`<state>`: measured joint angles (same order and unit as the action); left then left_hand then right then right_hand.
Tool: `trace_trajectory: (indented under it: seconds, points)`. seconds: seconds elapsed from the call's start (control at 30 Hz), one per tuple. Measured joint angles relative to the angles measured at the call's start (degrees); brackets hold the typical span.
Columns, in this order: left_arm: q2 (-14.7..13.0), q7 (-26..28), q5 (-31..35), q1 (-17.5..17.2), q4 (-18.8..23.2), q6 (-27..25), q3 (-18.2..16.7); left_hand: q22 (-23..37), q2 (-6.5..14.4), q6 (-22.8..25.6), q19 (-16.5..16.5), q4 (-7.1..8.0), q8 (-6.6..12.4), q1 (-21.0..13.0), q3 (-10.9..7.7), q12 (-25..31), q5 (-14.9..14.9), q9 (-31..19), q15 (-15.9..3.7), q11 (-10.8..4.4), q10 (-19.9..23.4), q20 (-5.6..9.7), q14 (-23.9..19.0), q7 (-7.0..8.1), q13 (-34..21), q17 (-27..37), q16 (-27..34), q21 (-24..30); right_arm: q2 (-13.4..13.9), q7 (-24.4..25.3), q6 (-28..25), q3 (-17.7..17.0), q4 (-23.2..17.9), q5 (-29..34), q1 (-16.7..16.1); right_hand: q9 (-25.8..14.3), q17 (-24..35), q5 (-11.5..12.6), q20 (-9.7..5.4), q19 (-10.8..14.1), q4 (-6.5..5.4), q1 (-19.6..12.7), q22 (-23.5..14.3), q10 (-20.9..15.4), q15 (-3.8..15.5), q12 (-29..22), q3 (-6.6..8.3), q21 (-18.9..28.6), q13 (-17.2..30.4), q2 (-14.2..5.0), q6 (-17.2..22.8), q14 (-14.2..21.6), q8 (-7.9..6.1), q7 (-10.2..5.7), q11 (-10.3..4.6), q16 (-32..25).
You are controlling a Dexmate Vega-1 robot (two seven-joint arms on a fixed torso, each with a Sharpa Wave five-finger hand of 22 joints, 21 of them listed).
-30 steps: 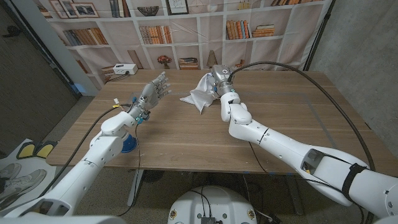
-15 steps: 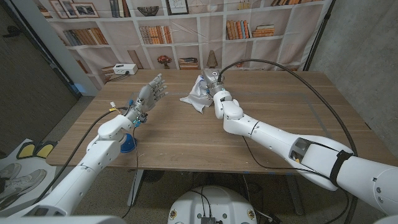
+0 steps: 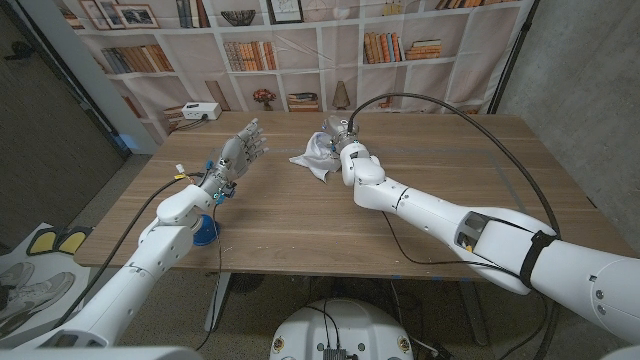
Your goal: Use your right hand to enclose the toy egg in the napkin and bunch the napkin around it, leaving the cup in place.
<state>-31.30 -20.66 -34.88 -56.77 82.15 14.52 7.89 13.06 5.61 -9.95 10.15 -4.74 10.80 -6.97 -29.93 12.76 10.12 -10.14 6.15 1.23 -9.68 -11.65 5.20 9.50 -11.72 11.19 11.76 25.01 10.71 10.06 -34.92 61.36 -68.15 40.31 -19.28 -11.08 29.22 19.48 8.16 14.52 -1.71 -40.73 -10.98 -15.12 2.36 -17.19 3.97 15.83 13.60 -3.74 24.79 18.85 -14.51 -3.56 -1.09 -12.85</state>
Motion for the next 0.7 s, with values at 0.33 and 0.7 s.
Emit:
trace_trajectory:
  seconds: [0.33, 0.7]
  points:
    - [0.28, -0.24, 0.02, 0.30, -0.55, 0.42, 0.02, 0.00, 0.00, 0.00, 0.00, 0.00, 0.00, 0.00, 0.00, 0.00, 0.00, 0.00, 0.00, 0.00, 0.00, 0.00, 0.00, 0.00, 0.00, 0.00, 0.00, 0.00, -2.40, 0.01, -1.49, -1.87, 2.19, -3.99, 0.74, -0.53, 1.03, -1.30, 1.51, -6.03, -5.08, 12.20, -0.37, 5.31, -0.70, 2.39, -7.19, -2.55, 0.92, 4.77, -7.97, -4.97, 3.34, 0.86, 1.82, 0.00]
    - [0.33, -0.25, 0.01, 0.14, -0.65, 0.61, 0.02, 0.00, 0.00, 0.00, 0.00, 0.00, 0.00, 0.00, 0.00, 0.00, 0.00, 0.00, 0.00, 0.00, 0.00, 0.00, 0.00, 0.00, -0.01, 0.01, 0.00, 0.00, -4.06, 2.78, -3.13, -1.64, 3.90, -5.77, 1.31, -0.80, 1.94, -0.19, 2.89, -11.69, -7.81, 23.04, -0.87, 5.21, -2.60, 2.89, -14.62, -4.01, 1.62, 8.53, -6.04, -7.04, 3.02, 1.72, 3.19, -0.39]
